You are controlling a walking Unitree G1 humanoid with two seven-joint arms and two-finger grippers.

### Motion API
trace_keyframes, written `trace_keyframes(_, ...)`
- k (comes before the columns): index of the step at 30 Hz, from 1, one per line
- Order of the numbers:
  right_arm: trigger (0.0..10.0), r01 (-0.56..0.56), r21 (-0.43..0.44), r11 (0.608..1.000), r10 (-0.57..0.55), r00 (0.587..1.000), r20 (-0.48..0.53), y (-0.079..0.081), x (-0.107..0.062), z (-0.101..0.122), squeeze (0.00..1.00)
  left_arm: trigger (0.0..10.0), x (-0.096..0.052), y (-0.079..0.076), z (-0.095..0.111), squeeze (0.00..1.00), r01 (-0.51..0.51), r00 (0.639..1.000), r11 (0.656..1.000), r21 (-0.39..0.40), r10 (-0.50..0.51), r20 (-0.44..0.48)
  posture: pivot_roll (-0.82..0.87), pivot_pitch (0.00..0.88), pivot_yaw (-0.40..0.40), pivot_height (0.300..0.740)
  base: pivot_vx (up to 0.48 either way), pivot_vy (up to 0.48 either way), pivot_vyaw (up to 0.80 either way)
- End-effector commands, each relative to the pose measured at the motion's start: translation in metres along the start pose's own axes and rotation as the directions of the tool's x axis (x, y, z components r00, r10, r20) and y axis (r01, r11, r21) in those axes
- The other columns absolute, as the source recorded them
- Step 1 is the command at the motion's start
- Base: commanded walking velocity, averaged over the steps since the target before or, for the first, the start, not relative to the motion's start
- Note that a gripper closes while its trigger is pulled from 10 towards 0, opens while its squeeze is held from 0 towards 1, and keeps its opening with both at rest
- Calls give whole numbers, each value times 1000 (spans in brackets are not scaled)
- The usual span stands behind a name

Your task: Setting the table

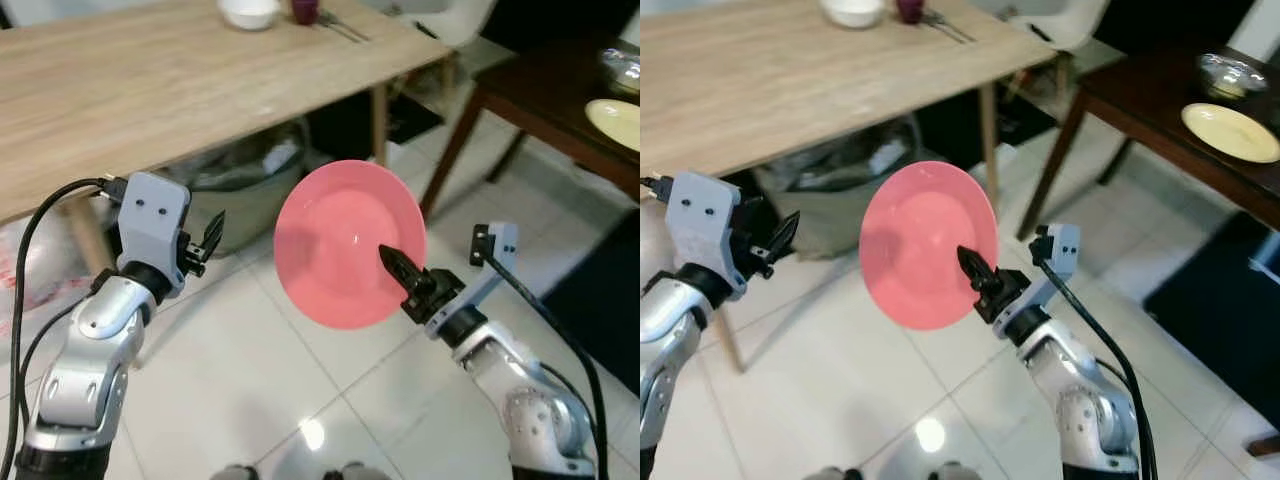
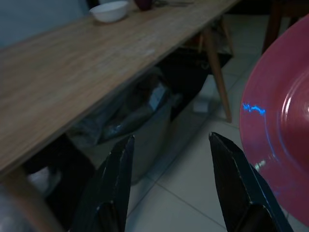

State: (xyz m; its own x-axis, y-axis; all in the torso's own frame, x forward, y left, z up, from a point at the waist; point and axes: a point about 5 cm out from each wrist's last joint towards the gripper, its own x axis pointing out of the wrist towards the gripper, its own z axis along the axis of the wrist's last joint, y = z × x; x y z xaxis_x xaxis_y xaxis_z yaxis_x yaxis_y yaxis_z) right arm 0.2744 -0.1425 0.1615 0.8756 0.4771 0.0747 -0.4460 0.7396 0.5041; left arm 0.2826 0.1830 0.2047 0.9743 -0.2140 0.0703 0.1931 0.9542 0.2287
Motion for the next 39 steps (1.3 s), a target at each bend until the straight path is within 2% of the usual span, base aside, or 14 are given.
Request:
trace_keyframes(1,10000,11,5,1000,-11,1000,8,-2,-2,2,0,10000,0,-2,-3,0,14,1000,1000,-11,-14,-16,-58,60,13,740,0,0,0)
trace_keyframes(5,10000,12,7,1000,-12,1000,7,-2,-3,2,0,10000,0,-3,-3,0,12,1000,1000,-6,-12,-20,-58,62,12,740,0,0,-153)
trace_keyframes(17,10000,13,14,1000,-13,1000,3,-3,-3,1,0,10000,0,-4,-3,0,20,1000,1000,-9,-20,-22,-58,62,12,740,0,0,-800)
trace_keyframes(19,10000,12,15,1000,-12,1000,3,-3,-3,1,0,10000,1,-6,-3,0,30,999,999,-28,-31,-19,-62,64,13,740,0,0,-800)
trace_keyframes(24,10000,1,15,1000,-1,1000,11,-1,-3,4,0,10000,1,-8,-1,0,47,999,988,-149,-49,-15,-62,64,13,740,0,0,-800)
trace_keyframes(31,10000,-6,13,1000,6,1000,19,0,-3,6,0,10000,-1,-9,0,0,49,999,992,-116,-49,-3,-64,67,12,740,0,0,-800)
trace_keyframes(39,10000,-17,14,1000,17,1000,22,2,-2,7,0,10000,0,-10,-1,0,31,999,986,-166,-35,-22,-67,66,12,740,0,0,-800)
